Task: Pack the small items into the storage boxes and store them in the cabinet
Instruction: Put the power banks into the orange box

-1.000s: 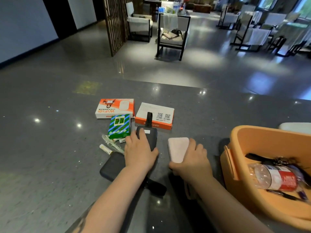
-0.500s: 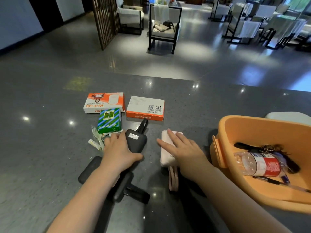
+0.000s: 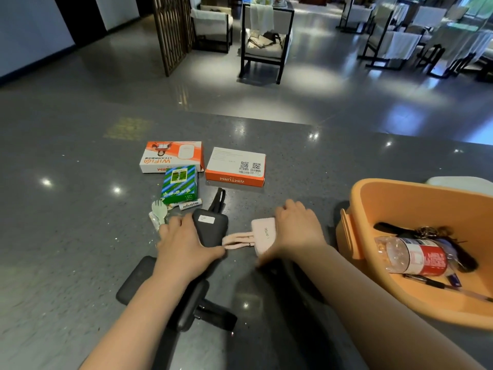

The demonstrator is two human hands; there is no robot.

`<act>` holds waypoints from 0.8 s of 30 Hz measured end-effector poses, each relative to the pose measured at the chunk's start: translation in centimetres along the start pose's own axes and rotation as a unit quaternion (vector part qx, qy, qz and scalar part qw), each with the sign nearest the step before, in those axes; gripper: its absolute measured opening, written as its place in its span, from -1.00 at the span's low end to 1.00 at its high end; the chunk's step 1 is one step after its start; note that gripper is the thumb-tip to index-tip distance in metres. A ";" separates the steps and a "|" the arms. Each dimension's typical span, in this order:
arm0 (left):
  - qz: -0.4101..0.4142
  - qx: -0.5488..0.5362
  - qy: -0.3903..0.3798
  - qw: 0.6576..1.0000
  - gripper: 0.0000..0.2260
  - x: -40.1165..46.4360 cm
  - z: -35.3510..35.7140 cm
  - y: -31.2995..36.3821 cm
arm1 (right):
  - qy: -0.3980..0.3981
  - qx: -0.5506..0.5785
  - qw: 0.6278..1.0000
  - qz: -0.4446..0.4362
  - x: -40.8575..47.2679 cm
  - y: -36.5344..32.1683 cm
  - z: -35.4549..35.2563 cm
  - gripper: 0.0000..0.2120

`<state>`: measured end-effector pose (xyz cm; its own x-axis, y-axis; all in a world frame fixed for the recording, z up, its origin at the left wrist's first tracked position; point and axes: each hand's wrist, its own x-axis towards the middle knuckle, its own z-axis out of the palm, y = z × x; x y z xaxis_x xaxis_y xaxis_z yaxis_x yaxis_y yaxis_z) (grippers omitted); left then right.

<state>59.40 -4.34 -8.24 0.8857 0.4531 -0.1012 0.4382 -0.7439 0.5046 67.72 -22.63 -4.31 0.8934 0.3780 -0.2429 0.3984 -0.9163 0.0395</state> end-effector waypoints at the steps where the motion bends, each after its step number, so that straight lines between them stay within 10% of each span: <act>1: -0.009 -0.007 0.010 1.000 -0.16 0.0 0.0 -0.1 | 0.009 0.014 1.000 0.024 -0.4 0.0 0.3 0.00; 13: -0.016 0.035 0.046 0.998 -0.17 -0.2 1.0 0.5 | 0.047 0.156 0.986 0.047 -1.9 0.5 2.7 -0.22; 24: 0.094 -0.150 0.150 0.973 -0.25 -2.2 -4.1 3.7 | 0.104 0.296 0.946 0.074 -8.1 0.0 -2.8 -0.19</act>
<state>58.47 -6.08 -2.65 0.8412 0.4794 0.2501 0.1684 -0.6718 0.7213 61.04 -25.38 0.38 0.9767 0.2000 -0.0780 0.1338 -0.8513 -0.5073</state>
